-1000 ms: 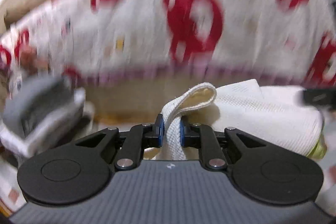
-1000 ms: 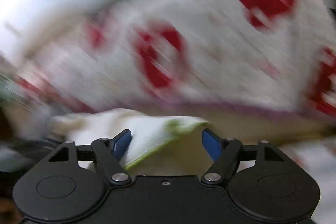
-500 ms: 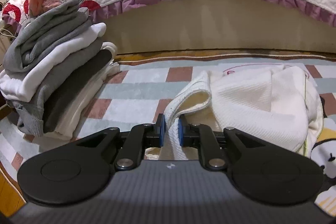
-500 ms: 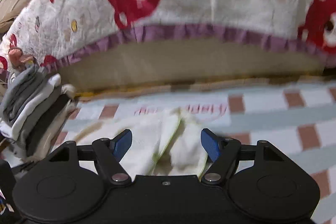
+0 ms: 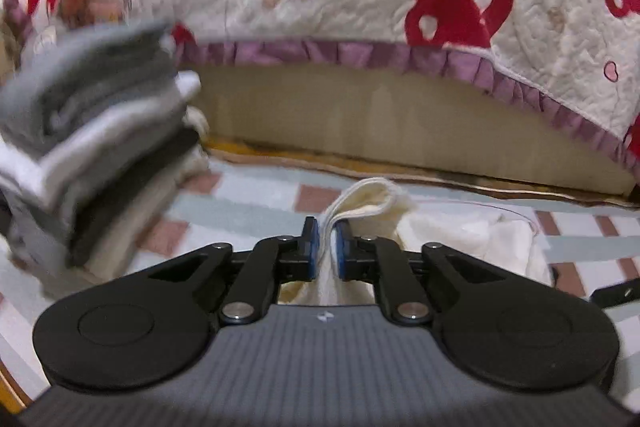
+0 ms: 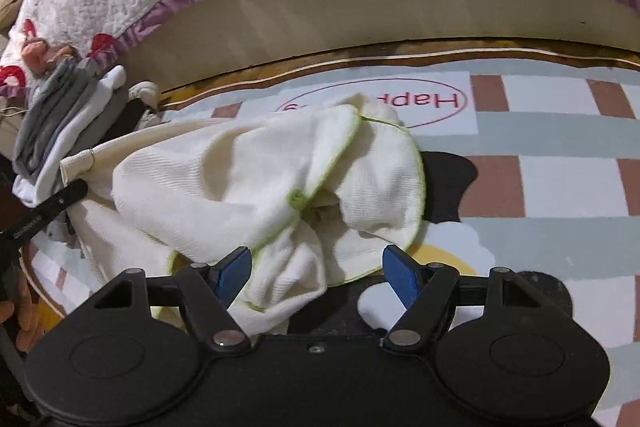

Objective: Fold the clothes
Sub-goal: 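Release the garment from both grippers onto the rug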

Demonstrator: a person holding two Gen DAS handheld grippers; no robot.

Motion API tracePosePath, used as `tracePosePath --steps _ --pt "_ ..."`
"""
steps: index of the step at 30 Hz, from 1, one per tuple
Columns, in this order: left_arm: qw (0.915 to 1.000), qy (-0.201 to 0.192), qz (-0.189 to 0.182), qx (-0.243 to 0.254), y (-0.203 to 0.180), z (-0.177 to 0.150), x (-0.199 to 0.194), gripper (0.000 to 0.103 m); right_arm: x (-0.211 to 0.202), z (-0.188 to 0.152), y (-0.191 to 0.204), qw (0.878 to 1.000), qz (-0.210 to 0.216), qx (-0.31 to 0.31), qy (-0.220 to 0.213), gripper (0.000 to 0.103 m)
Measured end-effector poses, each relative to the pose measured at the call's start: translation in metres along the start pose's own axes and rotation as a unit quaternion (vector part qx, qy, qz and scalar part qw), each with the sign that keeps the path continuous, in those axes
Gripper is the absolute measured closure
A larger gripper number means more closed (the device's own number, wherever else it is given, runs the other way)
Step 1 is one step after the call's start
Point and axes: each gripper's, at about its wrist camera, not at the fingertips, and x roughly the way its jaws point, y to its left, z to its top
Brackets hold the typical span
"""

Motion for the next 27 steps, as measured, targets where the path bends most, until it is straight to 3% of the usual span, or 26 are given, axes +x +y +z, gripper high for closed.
tracePosePath --steps 3,4,5,8,14,16,19,21,23,27 --pt "0.9919 -0.063 0.066 0.088 0.000 -0.006 -0.007 0.103 0.000 0.008 -0.002 1.000 0.018 0.002 0.000 0.026" --pt "0.9927 -0.056 0.061 0.087 0.008 -0.007 -0.004 0.103 -0.002 0.010 -0.003 1.000 0.019 0.002 -0.003 0.026" --pt "0.9936 -0.049 0.055 0.085 0.016 -0.008 -0.001 0.103 -0.004 0.011 -0.005 1.000 0.017 0.001 -0.008 0.026" --pt "0.9995 0.028 -0.012 0.003 0.043 -0.022 0.018 0.101 -0.005 0.012 -0.015 1.000 0.014 0.011 -0.011 0.026" --pt "0.9921 0.084 -0.081 -0.046 0.044 -0.083 0.044 0.091 0.027 0.006 -0.017 0.999 0.024 0.018 0.031 0.026" --pt "0.9858 0.124 -0.097 -0.058 0.039 -0.091 0.051 0.087 0.039 0.002 -0.012 0.999 0.031 0.003 0.045 0.026" --pt "0.9842 0.125 -0.120 -0.034 0.030 -0.090 0.048 0.080 0.056 -0.002 0.003 0.996 0.043 -0.035 0.062 0.026" --pt "0.9854 0.123 -0.118 -0.007 0.023 -0.091 0.045 0.065 0.068 -0.005 0.014 0.994 0.055 -0.063 0.073 0.026" --pt "0.9835 0.133 -0.121 -0.018 0.024 -0.092 0.049 0.063 0.079 -0.009 0.024 0.991 0.066 -0.085 0.081 0.026" --pt "0.9776 0.148 -0.137 -0.060 0.032 -0.093 0.055 0.062 0.100 -0.019 0.033 0.991 0.008 -0.123 0.051 0.026"
